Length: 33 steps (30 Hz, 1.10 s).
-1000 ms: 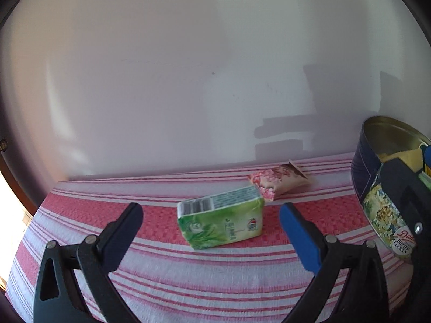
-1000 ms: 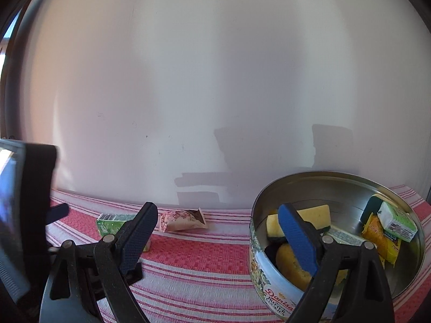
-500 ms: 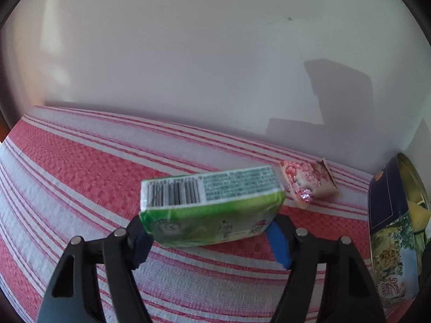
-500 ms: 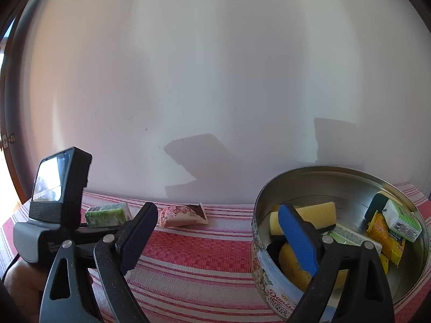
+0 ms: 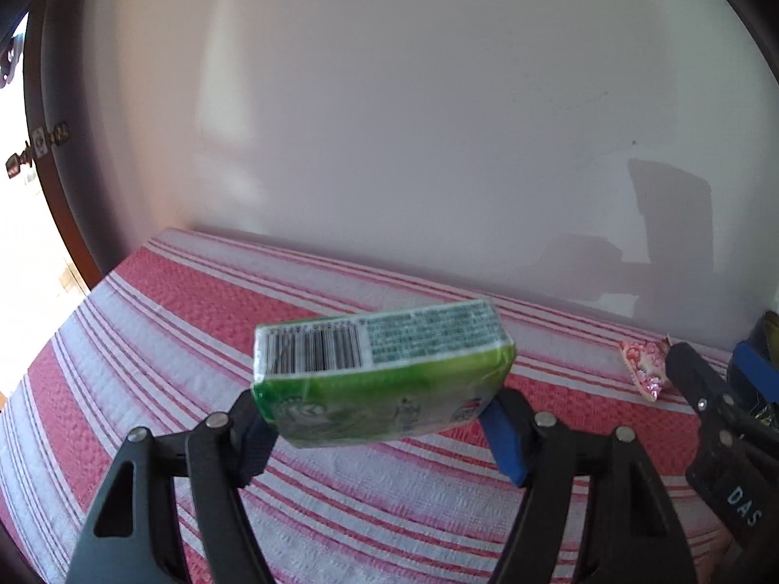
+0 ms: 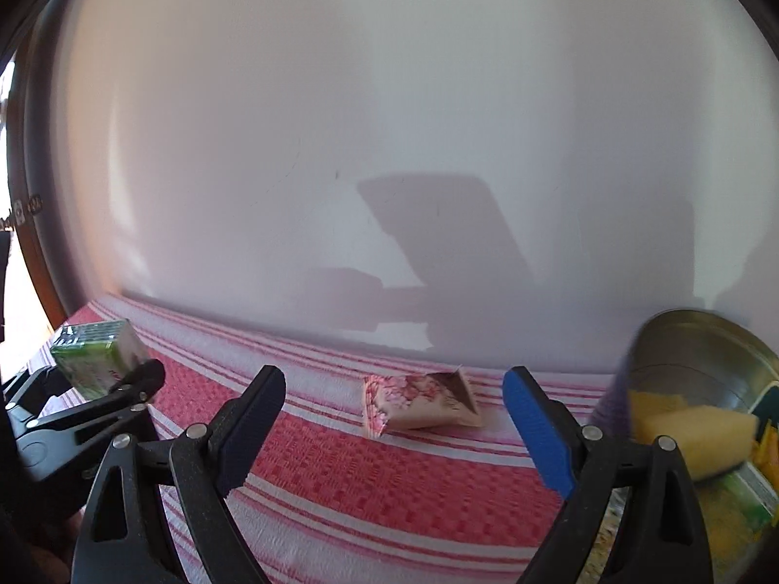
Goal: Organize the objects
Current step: 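Grasp the small green tissue box with the left tool while the right tool approaches the pink wrapper, then grasp the pink snack wrapper with the right tool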
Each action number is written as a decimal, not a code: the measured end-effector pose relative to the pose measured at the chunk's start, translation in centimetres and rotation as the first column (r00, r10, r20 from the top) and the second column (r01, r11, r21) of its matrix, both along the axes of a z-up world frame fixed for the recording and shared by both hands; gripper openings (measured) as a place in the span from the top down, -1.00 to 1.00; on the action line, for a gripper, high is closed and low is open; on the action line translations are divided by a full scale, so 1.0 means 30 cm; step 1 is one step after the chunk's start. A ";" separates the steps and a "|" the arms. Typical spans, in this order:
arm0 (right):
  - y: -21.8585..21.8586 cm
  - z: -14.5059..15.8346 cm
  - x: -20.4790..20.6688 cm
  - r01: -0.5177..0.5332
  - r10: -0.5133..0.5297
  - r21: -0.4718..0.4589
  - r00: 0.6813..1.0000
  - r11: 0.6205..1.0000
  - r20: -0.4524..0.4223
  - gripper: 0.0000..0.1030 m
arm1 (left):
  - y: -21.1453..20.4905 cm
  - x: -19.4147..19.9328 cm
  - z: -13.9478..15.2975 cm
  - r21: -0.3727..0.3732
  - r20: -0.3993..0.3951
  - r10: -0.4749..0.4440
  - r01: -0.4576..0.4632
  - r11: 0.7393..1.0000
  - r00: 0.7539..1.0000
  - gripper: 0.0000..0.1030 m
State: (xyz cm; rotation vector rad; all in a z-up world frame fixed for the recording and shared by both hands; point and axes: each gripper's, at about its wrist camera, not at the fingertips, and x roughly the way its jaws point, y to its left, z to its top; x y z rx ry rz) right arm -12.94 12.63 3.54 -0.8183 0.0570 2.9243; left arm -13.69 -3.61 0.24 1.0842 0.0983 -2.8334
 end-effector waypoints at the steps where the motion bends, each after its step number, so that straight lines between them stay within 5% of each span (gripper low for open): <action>1: 0.007 -0.013 -0.033 0.005 -0.005 -0.013 0.999 1.000 0.040 -0.80 | 0.002 -0.013 -0.006 0.006 0.022 -0.001 0.001 1.000 1.000 -0.40; 9: 0.100 -0.126 -0.245 0.042 0.006 -0.164 0.958 0.986 0.285 -0.80 | 0.039 -0.024 -0.025 -0.031 0.091 -0.040 0.043 0.999 0.995 -0.40; 12: 0.081 -0.130 -0.265 0.045 -0.008 -0.115 0.952 0.992 0.305 -0.78 | 0.028 -0.060 -0.005 -0.030 0.098 -0.042 0.046 0.998 0.994 -0.40; 13: 0.075 -0.136 -0.273 0.046 -0.011 -0.099 0.946 0.994 0.324 -0.62 | 0.031 -0.058 -0.004 -0.030 0.100 -0.043 0.046 0.999 0.994 -0.40; 15: 0.058 -0.131 -0.269 0.064 -0.050 -0.033 0.944 0.997 0.325 -0.31 | 0.035 -0.067 -0.004 -0.028 0.104 -0.045 0.048 0.998 0.994 -0.40; 17: 0.056 -0.130 -0.264 0.051 -0.039 -0.031 0.946 0.998 0.323 -0.24 | 0.024 -0.079 -0.010 -0.020 0.106 -0.045 0.048 0.999 0.993 -0.40; 20: 0.093 -0.117 -0.233 0.032 0.001 -0.115 0.959 0.993 0.282 0.10 | 0.012 -0.076 -0.014 -0.006 0.103 -0.040 0.041 0.999 0.994 -0.40; 24: 0.147 -0.078 -0.136 -0.009 0.050 -0.227 0.983 0.974 0.176 0.22 | 0.022 -0.067 -0.014 -0.005 0.098 -0.045 0.045 0.999 0.994 -0.40; 33: 0.127 -0.043 0.019 -0.044 0.069 -0.262 0.994 0.964 0.087 0.35 | 0.041 -0.041 -0.004 -0.012 0.076 -0.050 0.051 0.999 0.996 -0.40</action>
